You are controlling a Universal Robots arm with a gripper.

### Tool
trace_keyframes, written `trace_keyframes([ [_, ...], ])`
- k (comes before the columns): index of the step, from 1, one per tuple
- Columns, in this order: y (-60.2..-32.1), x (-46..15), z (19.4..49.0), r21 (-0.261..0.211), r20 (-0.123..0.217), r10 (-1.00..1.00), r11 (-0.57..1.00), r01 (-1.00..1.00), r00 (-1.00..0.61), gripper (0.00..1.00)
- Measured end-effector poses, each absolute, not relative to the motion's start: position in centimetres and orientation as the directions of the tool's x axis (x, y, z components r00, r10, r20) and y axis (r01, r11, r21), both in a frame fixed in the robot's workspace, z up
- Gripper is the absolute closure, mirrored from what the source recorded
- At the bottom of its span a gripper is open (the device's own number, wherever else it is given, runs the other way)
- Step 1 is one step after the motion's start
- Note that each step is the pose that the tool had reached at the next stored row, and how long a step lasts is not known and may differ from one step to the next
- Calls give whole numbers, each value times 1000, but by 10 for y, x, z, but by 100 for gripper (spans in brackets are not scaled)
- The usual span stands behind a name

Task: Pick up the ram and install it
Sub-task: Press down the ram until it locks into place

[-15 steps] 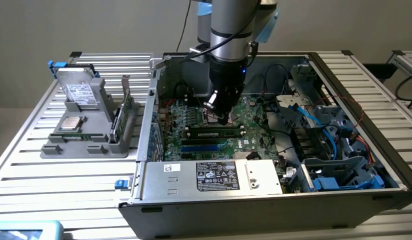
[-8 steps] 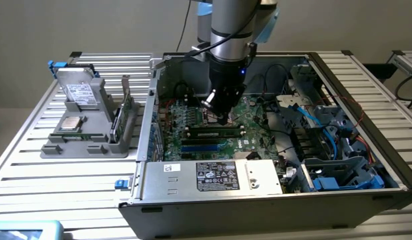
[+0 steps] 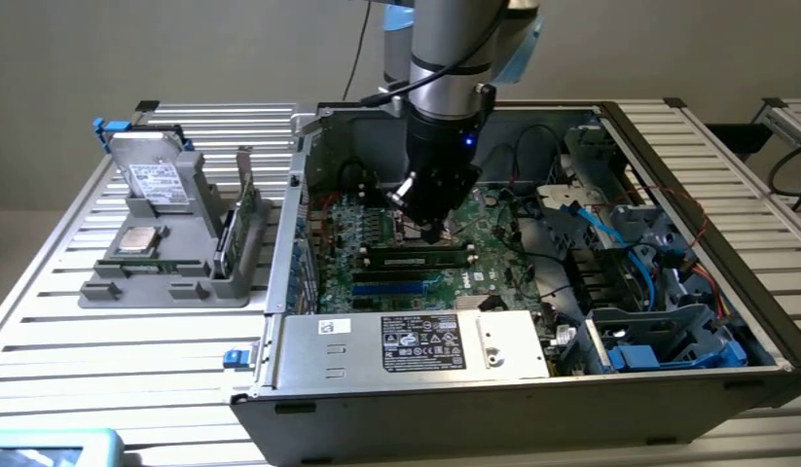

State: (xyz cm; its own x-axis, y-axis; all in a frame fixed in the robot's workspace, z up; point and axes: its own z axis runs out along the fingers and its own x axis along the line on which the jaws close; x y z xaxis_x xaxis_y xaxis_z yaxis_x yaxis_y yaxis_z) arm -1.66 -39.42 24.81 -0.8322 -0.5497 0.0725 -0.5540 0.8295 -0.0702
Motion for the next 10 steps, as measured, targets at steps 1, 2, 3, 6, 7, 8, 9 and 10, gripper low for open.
trace_keyframes([
  [1, -394, -17, 248, -70, 72, -538, 838, -542, -840, 89],
  [2, -394, -17, 248, -70, 72, -525, 845, -530, -848, 89],
  [3, -394, -17, 248, -70, 72, -514, 852, -518, -855, 89],
  [6, -394, -17, 248, -70, 72, -480, 872, -484, -874, 89],
  [7, -394, -17, 248, -70, 72, -468, 878, -473, -881, 89],
  [8, -394, -17, 248, -71, 72, -457, 885, -461, -887, 89],
  [9, -394, -17, 248, -71, 72, -445, 890, -450, -893, 89],
  [10, -394, -17, 248, -71, 71, -434, 896, -439, -898, 89],
])
